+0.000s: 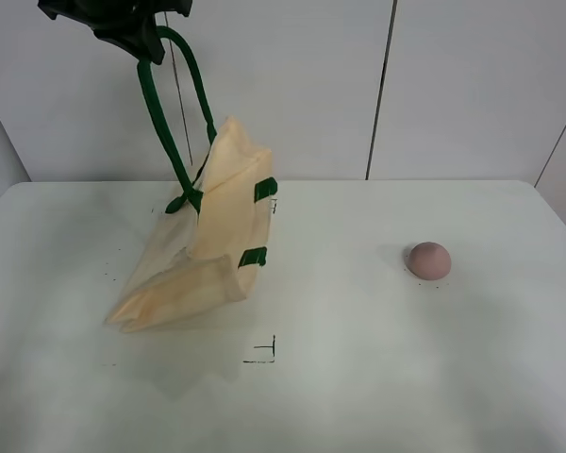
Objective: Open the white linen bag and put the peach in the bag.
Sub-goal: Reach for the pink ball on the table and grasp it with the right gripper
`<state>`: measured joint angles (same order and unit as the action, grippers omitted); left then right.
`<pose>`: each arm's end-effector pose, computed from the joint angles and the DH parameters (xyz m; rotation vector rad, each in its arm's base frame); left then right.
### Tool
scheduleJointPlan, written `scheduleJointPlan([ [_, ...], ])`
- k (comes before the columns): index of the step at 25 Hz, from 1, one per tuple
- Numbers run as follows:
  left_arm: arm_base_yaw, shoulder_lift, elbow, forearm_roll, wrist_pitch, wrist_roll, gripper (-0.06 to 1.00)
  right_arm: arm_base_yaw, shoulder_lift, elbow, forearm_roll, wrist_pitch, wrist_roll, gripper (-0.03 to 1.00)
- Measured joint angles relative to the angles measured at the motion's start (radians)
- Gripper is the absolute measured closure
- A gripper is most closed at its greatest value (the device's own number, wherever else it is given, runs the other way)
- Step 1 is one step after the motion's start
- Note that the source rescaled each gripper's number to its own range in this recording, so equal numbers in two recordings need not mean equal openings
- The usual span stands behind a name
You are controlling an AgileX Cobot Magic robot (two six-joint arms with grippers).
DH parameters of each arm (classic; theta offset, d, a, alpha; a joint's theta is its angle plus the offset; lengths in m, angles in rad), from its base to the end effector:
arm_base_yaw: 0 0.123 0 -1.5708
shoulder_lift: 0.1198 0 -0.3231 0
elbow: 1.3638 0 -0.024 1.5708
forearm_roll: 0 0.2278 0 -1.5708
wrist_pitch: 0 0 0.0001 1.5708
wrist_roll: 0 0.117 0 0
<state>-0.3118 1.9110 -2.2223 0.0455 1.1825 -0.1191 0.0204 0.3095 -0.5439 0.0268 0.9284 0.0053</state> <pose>0.4077 -0.1262 0.4404 0.2266 2.3478 -0.1525 0.0107 0.0027 0.2855 -0.0112 2.1776 0.0471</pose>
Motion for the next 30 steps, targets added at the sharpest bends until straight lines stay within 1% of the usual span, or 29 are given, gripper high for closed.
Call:
scheduleJointPlan([
  [4,0.0,0.0,0.0,0.0,0.0,0.0,0.94,0.0,0.356,-0.101,0.016,-0.104,0.002,-0.03],
  [6,0.0,0.0,0.0,0.0,0.0,0.0,0.94,0.0,0.547,-0.179,0.021,-0.126,0.002,-0.03],
  [11,0.0,0.0,0.0,0.0,0.0,0.0,0.94,0.0,1.044,-0.425,0.022,-0.133,-0.021,-0.03],
  [16,0.0,0.0,0.0,0.0,0.0,0.0,0.94,0.0,1.405,-0.701,0.04,-0.095,-0.061,-0.03],
  [20,0.0,0.0,0.0,0.0,0.0,0.0,0.94,0.02,1.575,-0.825,0.066,-0.084,-0.097,-0.03],
  [23,0.0,0.0,0.0,0.0,0.0,0.0,0.94,0.05,1.644,-0.843,0.073,-0.094,-0.098,-0.03],
  [26,0.0,0.0,0.0,0.0,0.0,0.0,0.94,0.057,1.699,-0.844,0.076,-0.129,-0.09,-0.03],
  [30,0.0,0.0,0.0,0.0,0.0,0.0,0.94,0.057,1.767,-0.846,0.075,-0.202,-0.087,-0.03],
])
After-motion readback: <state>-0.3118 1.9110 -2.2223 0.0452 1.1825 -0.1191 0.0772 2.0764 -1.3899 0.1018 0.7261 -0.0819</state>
